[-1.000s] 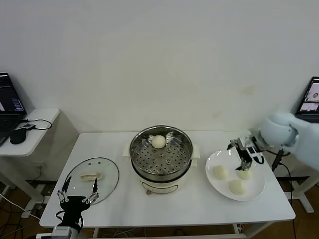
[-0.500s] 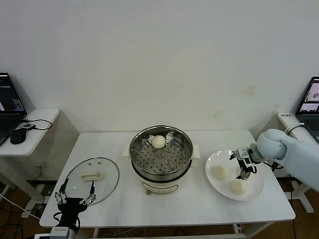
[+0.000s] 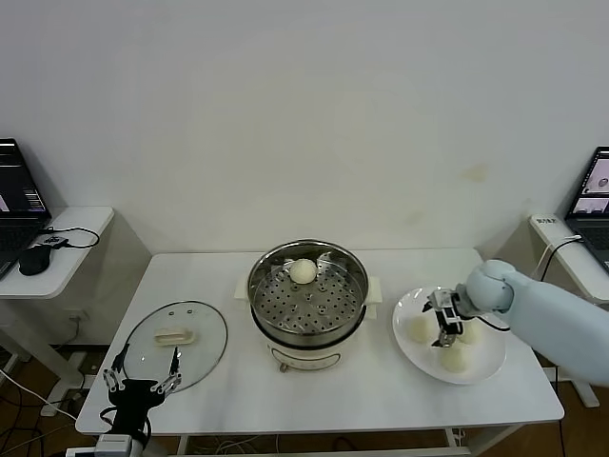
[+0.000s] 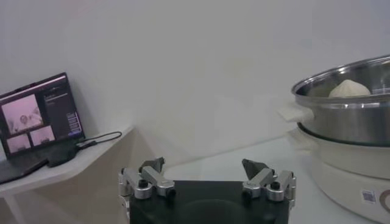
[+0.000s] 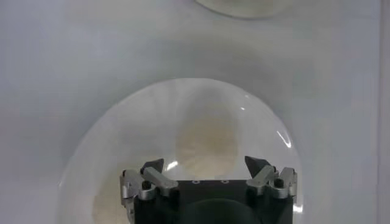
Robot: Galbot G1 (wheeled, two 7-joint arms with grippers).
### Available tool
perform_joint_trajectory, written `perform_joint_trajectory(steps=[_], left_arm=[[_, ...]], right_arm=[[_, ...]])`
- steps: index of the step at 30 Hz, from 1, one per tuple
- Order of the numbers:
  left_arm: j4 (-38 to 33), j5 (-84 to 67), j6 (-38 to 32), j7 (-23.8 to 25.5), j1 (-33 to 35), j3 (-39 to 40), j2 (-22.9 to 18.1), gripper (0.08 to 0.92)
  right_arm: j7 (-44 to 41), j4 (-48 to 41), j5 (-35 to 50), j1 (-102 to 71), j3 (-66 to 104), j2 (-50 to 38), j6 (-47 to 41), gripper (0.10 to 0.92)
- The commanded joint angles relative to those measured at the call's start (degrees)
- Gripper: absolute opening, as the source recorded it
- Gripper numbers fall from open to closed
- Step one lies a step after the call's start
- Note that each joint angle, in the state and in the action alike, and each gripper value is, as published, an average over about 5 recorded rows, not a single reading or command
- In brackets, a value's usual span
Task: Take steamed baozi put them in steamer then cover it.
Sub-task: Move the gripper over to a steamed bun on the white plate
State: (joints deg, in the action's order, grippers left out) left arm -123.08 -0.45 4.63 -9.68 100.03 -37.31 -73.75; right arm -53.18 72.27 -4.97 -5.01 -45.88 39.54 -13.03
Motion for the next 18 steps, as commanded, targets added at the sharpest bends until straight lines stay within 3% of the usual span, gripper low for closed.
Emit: perform_joint_trajectory(steps=[1,8,18], left_arm=[[0.14,0.05,0.0,-0.02,-0.02,0.01,-0.04,0.823],[0.7,0.11,-0.35,-0.18,-0.04,-0.01,-0.15,0.823],[0.46,0.38,-0.59,-0.21,0.08,0.08,-0.46,0.823]], right_arm=[[0.19,-2.8,-0.66,-2.02,1.83,2.57,0.16,0.823],[0.14,-3.58,-1.82,-2.21,2.45,2.77,0.06,0.81],[-0.52,-4.27,-2.3,-2.05,2.88,3.4,0.2,0.66]])
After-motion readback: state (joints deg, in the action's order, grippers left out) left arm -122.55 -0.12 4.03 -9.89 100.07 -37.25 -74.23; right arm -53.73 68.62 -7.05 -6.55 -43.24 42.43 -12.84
